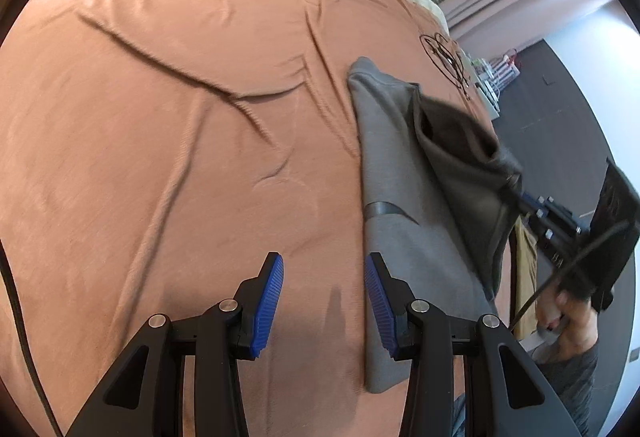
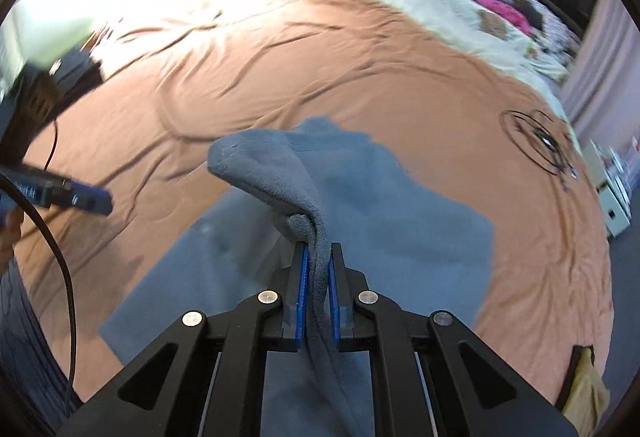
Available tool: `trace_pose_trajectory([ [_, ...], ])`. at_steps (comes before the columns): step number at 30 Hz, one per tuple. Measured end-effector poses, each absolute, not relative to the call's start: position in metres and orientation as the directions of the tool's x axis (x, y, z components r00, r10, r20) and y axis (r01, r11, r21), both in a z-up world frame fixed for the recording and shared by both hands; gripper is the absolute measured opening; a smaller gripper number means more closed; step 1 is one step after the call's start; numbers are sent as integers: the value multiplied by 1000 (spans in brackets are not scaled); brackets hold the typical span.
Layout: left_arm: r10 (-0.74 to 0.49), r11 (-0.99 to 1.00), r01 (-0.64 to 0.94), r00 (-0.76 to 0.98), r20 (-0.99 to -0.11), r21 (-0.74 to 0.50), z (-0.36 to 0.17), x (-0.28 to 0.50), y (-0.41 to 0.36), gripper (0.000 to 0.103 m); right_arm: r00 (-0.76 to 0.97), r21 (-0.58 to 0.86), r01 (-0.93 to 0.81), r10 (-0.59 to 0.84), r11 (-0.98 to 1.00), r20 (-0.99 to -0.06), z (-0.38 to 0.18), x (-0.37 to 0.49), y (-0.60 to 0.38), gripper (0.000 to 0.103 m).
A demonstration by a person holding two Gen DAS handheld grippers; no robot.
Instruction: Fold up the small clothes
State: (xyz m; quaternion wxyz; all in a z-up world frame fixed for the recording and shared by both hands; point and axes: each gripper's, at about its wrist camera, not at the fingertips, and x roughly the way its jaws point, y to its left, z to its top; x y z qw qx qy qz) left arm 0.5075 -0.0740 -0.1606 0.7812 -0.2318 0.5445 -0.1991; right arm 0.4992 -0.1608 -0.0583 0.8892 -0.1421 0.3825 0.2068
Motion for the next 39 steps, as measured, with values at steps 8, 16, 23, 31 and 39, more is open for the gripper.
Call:
trace_pose_trajectory([
  [8, -556, 827, 102, 301, -775, -553, -158, 527, -97, 45, 643, 57, -326, 266, 943, -719, -72, 540, -229, 6],
  [16, -534, 844, 118, 272, -800, -523, -168, 544, -115, 45, 581, 138, -166, 209, 977, -787, -119, 584, -266, 6],
  [23, -507, 862, 133, 279, -816, -490, -164, 559, -123, 45, 594, 274, -62, 256, 960, -763, -123, 581, -294, 67],
  [31, -502, 865, 158, 297, -812, -477, -159, 592, -141, 45, 563, 346, -128, 355, 929, -746, -133, 571, -296, 67],
  [39, -499, 866, 194, 292, -816, -460, -162, 628, -164, 45, 543, 421, -107, 407, 901, -734, -138, 610, -301, 54],
])
